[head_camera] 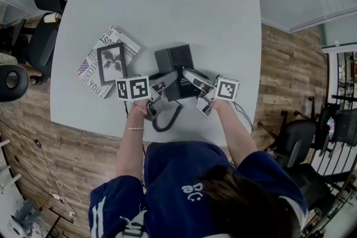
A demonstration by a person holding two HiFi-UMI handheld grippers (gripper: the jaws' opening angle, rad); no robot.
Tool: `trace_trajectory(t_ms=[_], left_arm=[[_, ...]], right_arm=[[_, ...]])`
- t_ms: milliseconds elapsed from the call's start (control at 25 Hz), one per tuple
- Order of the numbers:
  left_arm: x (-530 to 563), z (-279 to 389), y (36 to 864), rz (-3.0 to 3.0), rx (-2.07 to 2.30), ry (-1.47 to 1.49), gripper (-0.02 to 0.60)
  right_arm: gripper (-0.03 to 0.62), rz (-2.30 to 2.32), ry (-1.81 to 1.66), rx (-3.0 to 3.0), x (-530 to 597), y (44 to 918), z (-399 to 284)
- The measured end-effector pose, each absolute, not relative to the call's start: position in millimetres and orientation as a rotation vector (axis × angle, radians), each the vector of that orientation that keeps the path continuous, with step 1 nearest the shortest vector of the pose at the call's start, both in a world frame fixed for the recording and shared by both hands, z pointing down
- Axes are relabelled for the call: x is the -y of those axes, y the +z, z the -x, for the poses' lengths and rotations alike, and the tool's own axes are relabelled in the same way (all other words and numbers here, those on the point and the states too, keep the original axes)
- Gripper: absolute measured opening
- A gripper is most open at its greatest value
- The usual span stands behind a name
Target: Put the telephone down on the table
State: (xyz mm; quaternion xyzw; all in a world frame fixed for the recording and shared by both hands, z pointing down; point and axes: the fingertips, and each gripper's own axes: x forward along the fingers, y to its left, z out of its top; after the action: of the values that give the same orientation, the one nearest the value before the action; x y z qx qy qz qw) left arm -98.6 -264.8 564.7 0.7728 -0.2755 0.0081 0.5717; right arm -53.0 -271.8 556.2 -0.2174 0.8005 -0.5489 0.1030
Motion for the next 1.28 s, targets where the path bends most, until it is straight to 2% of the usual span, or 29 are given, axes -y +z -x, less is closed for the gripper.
trace_trajectory(t_ms=[320,920,1280], left_arm=[[257,93,567,-1.814,0.633,0.033,0.201],[245,87,578,-1.820,0.671,0.123,0.187],[245,88,580,-1.825,0.704,0.119,0.189]], right_arm=[[0.194,0.791,-1.560,-2.509,263,565,49],[0.290,1.195,-1.338,-2.755,247,576,37],[0.307,1.218,-1.310,-2.789,242,574,37]])
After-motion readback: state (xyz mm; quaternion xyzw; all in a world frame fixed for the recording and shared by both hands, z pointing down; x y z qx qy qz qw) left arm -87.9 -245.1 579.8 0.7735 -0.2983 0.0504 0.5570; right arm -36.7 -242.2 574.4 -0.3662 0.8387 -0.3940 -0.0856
